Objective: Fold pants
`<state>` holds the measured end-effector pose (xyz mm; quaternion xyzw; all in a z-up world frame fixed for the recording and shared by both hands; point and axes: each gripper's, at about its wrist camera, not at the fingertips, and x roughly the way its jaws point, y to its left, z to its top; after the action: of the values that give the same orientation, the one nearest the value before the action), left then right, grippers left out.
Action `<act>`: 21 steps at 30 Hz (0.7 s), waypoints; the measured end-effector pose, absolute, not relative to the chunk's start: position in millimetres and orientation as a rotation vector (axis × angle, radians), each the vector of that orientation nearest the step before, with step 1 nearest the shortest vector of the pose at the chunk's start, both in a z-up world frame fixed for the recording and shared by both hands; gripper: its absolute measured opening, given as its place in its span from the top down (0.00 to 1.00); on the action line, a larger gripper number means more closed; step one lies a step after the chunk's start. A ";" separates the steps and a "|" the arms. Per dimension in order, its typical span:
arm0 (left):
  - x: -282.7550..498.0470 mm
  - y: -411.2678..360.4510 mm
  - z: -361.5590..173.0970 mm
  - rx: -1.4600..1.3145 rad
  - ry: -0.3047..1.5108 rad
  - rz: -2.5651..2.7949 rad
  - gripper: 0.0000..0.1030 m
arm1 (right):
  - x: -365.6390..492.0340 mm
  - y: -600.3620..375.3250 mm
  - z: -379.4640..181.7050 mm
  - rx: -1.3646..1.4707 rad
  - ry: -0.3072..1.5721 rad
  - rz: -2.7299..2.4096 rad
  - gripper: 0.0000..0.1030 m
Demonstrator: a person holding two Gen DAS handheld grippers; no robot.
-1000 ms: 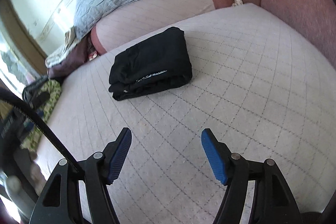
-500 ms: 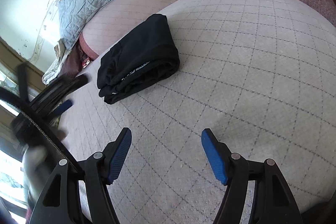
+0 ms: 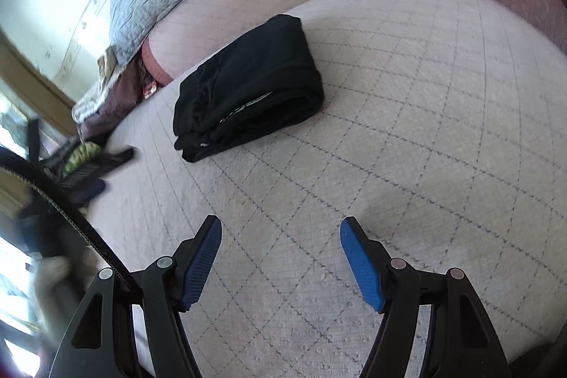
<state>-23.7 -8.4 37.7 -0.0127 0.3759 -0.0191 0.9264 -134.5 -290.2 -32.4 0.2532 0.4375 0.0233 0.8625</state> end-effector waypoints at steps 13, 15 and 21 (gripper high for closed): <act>-103.2 -18.9 59.0 0.036 0.576 -0.035 0.00 | -146.5 -267.8 -23.6 0.301 0.859 -0.085 0.27; -95.4 -23.0 44.8 0.037 0.654 -0.067 0.00 | -145.7 -266.2 -25.3 0.294 0.865 -0.087 0.27; -91.0 -37.9 28.4 0.061 0.737 -0.121 0.00 | -142.7 -261.3 -28.7 0.266 0.882 -0.090 0.26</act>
<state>-91.0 -37.9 28.4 0.0298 0.3601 -0.0591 0.9305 -142.7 -261.3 -28.7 0.1283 0.4255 -0.0435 0.8948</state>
